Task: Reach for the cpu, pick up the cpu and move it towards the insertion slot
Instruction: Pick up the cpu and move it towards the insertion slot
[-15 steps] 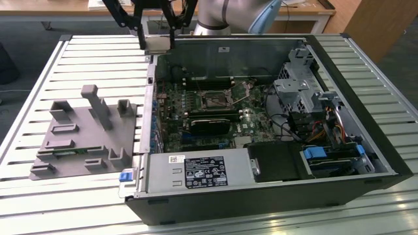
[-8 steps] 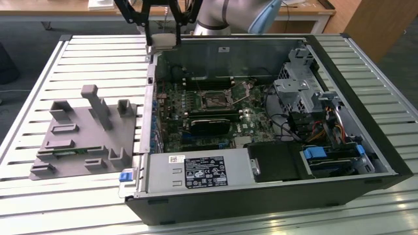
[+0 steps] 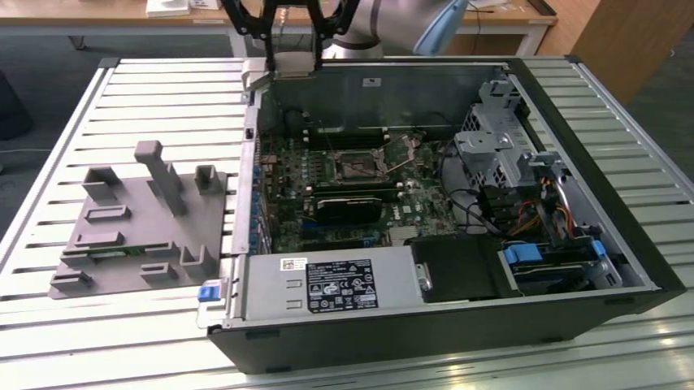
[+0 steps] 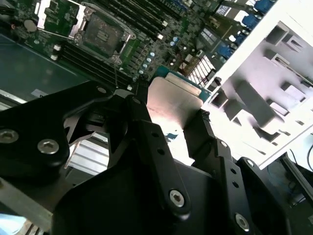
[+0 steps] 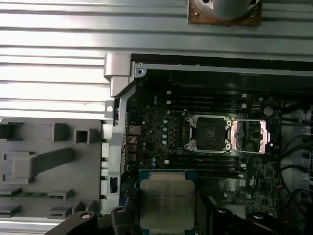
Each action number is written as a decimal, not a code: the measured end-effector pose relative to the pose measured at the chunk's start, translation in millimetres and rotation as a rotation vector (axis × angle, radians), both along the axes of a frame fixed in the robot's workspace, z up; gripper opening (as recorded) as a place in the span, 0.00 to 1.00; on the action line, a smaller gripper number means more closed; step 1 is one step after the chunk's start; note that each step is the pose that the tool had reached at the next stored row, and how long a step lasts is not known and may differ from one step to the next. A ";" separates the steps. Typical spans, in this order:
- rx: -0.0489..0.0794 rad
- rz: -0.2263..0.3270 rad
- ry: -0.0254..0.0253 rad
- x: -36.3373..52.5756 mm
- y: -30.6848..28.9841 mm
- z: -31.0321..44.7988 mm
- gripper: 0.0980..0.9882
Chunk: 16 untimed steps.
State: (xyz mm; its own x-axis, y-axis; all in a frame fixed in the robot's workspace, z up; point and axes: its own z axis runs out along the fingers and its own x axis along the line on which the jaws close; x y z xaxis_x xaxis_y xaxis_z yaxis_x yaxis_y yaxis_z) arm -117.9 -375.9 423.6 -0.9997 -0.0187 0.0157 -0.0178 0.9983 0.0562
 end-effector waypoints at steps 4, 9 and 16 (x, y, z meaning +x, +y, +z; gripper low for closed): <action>0.000 0.000 -0.0009 15.7 1.6 -0.4 0.50; 0.001 0.000 -0.0046 29.2 1.9 -0.8 0.50; 0.003 0.000 -0.0161 42.0 1.8 -1.0 0.50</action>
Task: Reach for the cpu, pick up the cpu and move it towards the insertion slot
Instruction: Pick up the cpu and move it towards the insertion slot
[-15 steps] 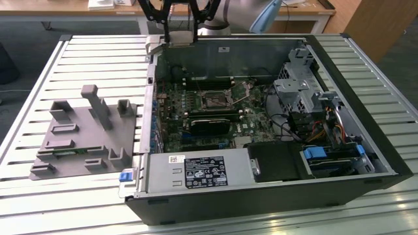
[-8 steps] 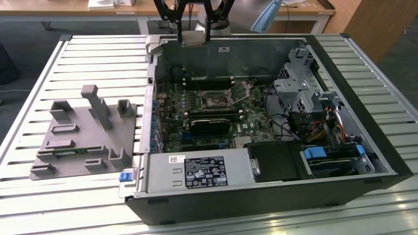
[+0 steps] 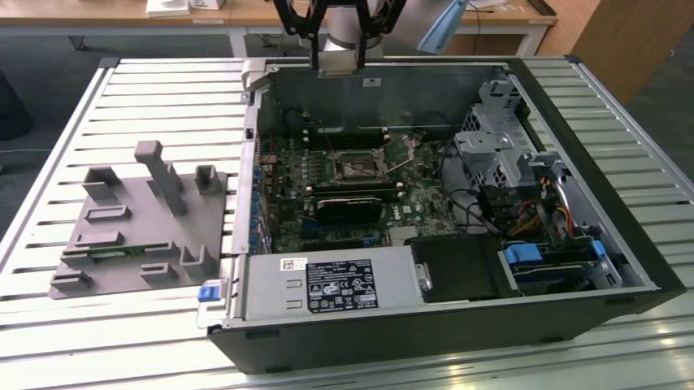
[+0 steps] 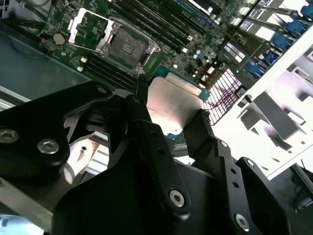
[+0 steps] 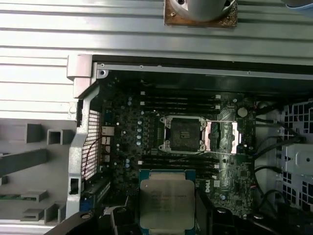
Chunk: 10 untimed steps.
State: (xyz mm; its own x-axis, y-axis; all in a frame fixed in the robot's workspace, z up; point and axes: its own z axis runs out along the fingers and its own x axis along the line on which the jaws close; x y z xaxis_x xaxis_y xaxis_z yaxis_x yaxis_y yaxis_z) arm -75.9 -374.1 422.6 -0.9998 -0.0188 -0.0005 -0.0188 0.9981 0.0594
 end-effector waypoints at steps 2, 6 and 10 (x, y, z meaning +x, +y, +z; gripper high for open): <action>0.000 0.000 -0.0041 2.2 0.0 -0.1 0.50; 0.000 0.000 -0.0098 5.0 0.0 -0.2 0.50; 0.000 0.000 -0.0100 5.2 0.0 -0.1 0.50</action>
